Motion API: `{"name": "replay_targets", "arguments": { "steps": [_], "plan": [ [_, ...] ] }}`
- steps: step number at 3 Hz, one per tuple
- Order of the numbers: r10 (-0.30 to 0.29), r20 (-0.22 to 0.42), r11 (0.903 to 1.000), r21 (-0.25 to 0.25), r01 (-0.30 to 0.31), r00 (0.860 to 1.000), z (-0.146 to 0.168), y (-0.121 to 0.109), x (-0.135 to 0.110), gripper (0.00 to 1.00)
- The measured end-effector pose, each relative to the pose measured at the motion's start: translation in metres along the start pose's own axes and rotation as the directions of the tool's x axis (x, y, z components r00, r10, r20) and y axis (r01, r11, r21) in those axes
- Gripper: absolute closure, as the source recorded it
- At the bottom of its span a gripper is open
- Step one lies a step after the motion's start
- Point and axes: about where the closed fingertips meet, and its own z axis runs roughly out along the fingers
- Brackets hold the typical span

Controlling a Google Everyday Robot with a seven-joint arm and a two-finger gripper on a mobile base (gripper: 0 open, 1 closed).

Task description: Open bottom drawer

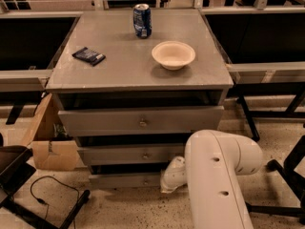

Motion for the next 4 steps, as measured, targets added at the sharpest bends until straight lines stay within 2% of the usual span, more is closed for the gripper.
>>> {"name": "replay_targets", "arguments": {
  "steps": [1, 2, 4],
  "plan": [
    [0.0, 0.0, 1.0, 0.0, 0.0, 1.0, -0.0031, -0.003, -0.0021, 0.84],
    [0.0, 0.0, 1.0, 0.0, 0.0, 1.0, -0.003, -0.003, -0.0021, 1.0],
    [0.0, 0.0, 1.0, 0.0, 0.0, 1.0, -0.0087, -0.0049, -0.0033, 1.0]
  ]
}}
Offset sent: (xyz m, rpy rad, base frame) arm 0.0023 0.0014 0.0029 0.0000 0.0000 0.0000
